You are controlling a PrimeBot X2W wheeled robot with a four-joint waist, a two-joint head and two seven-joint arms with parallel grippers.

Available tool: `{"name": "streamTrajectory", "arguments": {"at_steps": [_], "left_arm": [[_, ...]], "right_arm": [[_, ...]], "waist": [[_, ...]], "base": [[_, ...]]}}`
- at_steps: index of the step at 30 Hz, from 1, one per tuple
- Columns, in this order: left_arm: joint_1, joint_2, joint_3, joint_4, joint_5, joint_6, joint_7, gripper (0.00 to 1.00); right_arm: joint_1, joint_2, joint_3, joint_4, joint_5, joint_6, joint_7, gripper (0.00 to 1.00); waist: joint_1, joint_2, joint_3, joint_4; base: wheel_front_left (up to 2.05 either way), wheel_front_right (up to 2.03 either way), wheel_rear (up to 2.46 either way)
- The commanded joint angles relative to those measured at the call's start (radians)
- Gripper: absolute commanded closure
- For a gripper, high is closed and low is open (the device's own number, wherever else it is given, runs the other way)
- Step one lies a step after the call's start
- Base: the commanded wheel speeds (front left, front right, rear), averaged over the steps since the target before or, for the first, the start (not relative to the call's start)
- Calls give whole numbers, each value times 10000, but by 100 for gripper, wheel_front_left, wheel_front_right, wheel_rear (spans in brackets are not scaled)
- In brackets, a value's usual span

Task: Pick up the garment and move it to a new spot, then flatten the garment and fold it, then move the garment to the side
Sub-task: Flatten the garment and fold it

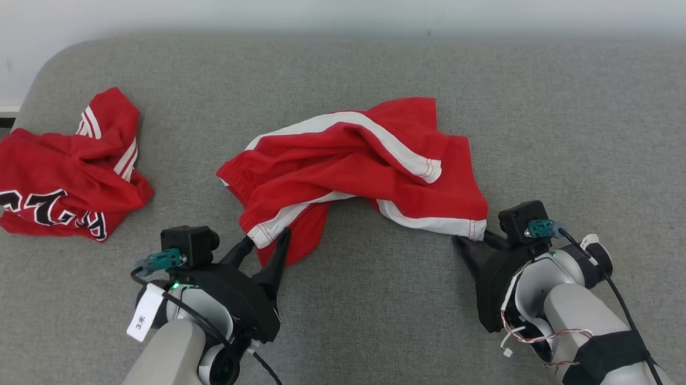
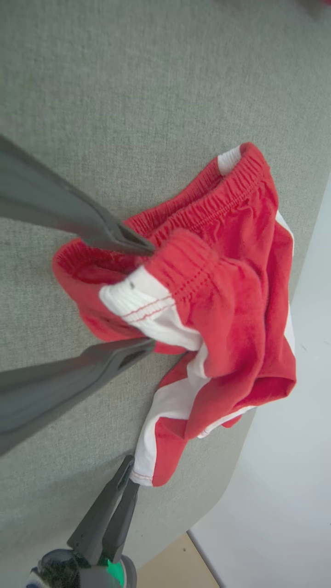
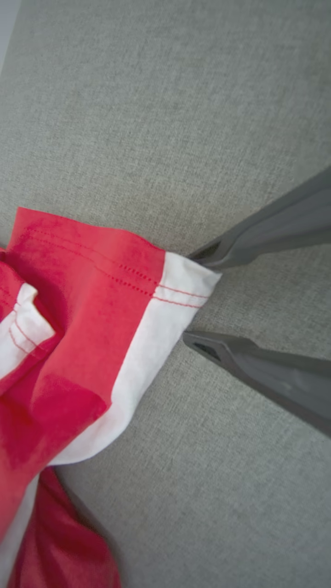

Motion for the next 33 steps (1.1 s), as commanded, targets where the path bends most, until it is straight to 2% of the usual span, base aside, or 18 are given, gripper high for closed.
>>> {"name": "streamTrajectory", "arguments": {"at_steps": [1,2,3,4,5,11,13,17,21,23,26,33], "left_arm": [[-166,47,-56,17,-61,18,-60,55],[-201,52,-102,8,-88,18,-97,60],[-231,63,-137,9,-126,18,-131,73],[-262,82,-169,17,-151,18,-166,88],[-291,94,-196,25,-181,18,-217,100],[-299,180,-267,58,-309,18,-356,100],[-277,223,-247,57,-373,18,-415,97],[-177,330,-214,65,-449,18,-463,100],[-257,454,-154,-167,-481,18,-626,100],[-436,546,-180,-485,-490,18,-672,100],[-564,628,-281,-934,-535,18,-537,100],[-904,979,-371,-2247,-641,48,170,100]], "right_arm": [[-128,-44,41,62,108,-3,-67,55],[-158,-44,68,99,121,-3,-88,62],[-178,-46,92,141,124,-3,-116,69],[-186,-44,112,180,125,-3,-133,91],[-193,-44,133,213,135,-3,-160,100],[-229,-46,102,319,180,-3,-386,100],[-219,-45,65,333,219,-3,-433,100],[-223,-46,-132,347,228,-3,-585,100],[-311,-45,-335,104,703,-3,-742,100],[-397,-45,-294,-322,1652,-3,-746,100],[-496,-51,-233,-915,2478,-3,-617,100],[-689,-99,-766,-2395,2712,-3,117,100]], "waist": [[-1,-1,43,24],[-1,-1,63,33],[-1,-1,78,41],[-1,-1,89,49],[-1,-1,93,57],[-1,-1,43,85],[-1,-1,-13,88],[-1,-1,-138,86],[-1,-1,-255,87],[-1,-1,-349,54],[-1,-1,-478,-50],[-1,-1,-784,-466]], "base": [[0,0,0],[0,0,0],[0,0,0],[0,0,0],[0,0,0],[0,0,0],[0,0,0],[0,0,0],[0,0,0],[0,0,0],[0,0,0],[0,0,0]]}}
